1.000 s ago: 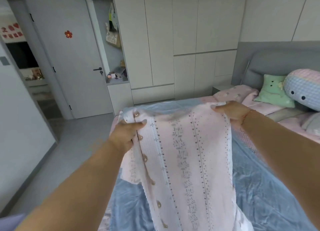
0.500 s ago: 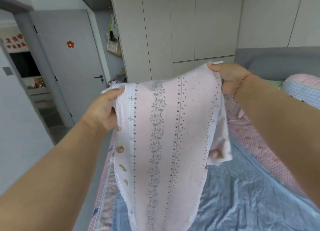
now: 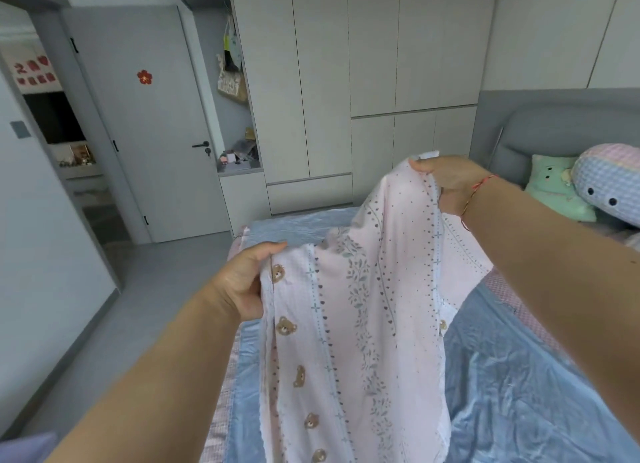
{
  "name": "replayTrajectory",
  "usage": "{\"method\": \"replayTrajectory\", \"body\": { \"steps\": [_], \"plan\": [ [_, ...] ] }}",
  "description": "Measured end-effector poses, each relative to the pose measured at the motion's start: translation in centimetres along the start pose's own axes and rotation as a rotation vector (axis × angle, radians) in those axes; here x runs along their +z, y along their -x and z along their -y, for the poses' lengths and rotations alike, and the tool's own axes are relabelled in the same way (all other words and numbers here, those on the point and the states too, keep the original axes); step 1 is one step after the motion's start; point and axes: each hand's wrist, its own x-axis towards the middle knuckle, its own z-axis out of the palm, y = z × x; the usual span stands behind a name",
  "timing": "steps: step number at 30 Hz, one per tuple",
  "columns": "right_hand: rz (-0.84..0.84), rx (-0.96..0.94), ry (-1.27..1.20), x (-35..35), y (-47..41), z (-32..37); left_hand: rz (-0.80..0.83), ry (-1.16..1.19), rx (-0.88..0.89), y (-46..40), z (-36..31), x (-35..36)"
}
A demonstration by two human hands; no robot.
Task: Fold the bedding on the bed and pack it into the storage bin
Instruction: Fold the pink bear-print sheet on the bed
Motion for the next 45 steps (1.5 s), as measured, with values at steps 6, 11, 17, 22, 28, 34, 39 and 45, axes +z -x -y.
{"method": "replayTrajectory", "body": {
  "steps": [6,11,17,22,28,34,39,45],
  "plan": [
    [-0.028,-0.021,-0.046,-0.6,0.2,-0.3,0.086,0.114,-0.005,-0.6,2.0,0.8],
    [-0.082,-0.027,-0.064,-0.8,1.0,-0.6,0.101,0.170,0.108,-0.9,2.3,1.0],
    [-0.137,0.023,0.034,-1.5,0.3,-1.1,0.069,0.217,0.178,-1.0,2.2,0.6],
    [-0.119,0.046,0.017,-0.6,0.5,-1.5,0.107,0.084,0.092,-0.6,3.1,1.5],
    [-0.090,0.018,-0.048,0.4,1.3,-1.4,0.078,0.064,-0.002,-0.7,3.8,2.0],
    [-0.080,0.012,0.034,0.7,1.8,-1.7,-0.047,-0.291,-0.046,-1.4,2.8,2.8],
    [-0.135,-0.005,0.103,-1.3,2.1,-0.5,-0.214,-0.367,0.164,-1.1,-0.5,-0.1],
    [-0.106,-0.024,0.125,-2.3,2.8,1.1,-0.115,-0.301,0.381,0.7,-4.3,-1.9]
  ]
}}
